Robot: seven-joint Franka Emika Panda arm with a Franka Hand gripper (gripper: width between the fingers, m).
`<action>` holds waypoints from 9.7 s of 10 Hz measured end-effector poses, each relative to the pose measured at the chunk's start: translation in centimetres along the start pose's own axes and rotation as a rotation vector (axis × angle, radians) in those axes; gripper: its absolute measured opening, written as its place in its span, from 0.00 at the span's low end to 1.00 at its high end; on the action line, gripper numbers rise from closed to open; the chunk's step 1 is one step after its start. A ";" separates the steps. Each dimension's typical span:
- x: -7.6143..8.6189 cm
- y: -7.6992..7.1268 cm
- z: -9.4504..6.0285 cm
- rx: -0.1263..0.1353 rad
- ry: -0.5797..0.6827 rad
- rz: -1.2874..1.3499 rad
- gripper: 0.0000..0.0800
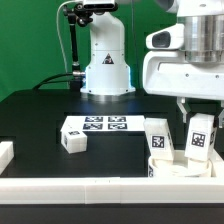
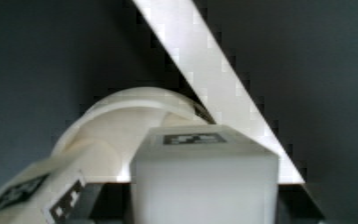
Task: Assemble stool
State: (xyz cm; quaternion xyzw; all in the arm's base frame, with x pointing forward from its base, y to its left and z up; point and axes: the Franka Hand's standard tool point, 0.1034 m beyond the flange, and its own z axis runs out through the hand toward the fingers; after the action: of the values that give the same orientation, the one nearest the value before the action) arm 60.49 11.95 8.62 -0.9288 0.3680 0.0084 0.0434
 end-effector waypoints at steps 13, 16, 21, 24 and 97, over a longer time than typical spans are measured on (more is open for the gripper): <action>0.0 -0.7 -0.4 0.063 -0.071 0.676 0.76; -0.8 -1.6 -1.0 0.071 -0.063 0.537 0.81; -0.5 -1.4 -1.0 0.073 -0.036 0.135 0.81; -0.7 -1.7 -1.0 0.063 0.009 -0.222 0.81; 0.5 -1.6 -2.3 0.196 -0.048 0.991 0.81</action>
Offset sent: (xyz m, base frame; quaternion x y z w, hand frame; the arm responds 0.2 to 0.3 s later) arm -0.0081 0.0001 -0.0116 0.0152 -0.0247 0.2902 0.9565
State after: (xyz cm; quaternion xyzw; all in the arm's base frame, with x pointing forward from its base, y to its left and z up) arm 61.89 12.57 11.04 -0.6335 0.7626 0.0148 0.1299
